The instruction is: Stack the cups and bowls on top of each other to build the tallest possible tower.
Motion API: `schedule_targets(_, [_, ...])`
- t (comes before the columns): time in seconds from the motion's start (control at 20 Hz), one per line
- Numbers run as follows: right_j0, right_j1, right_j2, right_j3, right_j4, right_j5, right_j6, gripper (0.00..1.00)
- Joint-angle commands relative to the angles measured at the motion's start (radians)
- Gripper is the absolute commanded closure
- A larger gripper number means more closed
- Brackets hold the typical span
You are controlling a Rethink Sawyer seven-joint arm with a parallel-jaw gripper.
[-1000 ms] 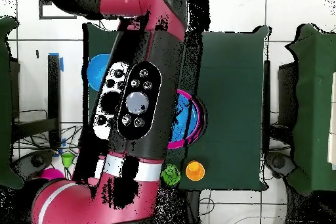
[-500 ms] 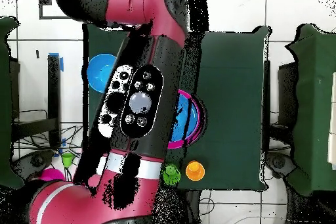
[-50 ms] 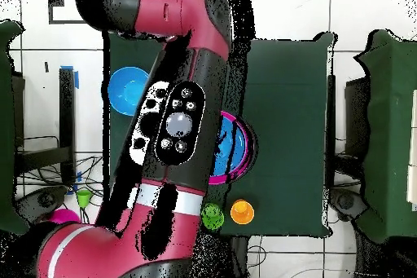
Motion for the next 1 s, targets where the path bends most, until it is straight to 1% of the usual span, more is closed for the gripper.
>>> schedule_targets(0.05, [-0.005, 0.028, 0.145, 0.110, -0.059, -0.019, -0.133, 0.00])
schedule_targets(0.15, [-0.009, 0.037, 0.142, 0.094, -0.066, -0.010, -0.131, 0.00])
schedule_targets(0.4, [-0.019, 0.057, 0.146, 0.077, -0.074, -0.021, -0.135, 0.00])
schedule_targets(0.45, [-0.016, 0.055, 0.148, 0.084, -0.075, -0.030, -0.131, 0.00])
schedule_targets(0.75, [-0.018, 0.084, 0.151, 0.051, -0.074, -0.028, -0.116, 0.00])
schedule_targets(0.8, [-0.016, 0.080, 0.155, 0.059, -0.074, -0.032, -0.117, 0.00])
schedule_targets(1.0, [-0.012, 0.100, 0.155, 0.040, -0.074, -0.019, -0.110, 0.00])
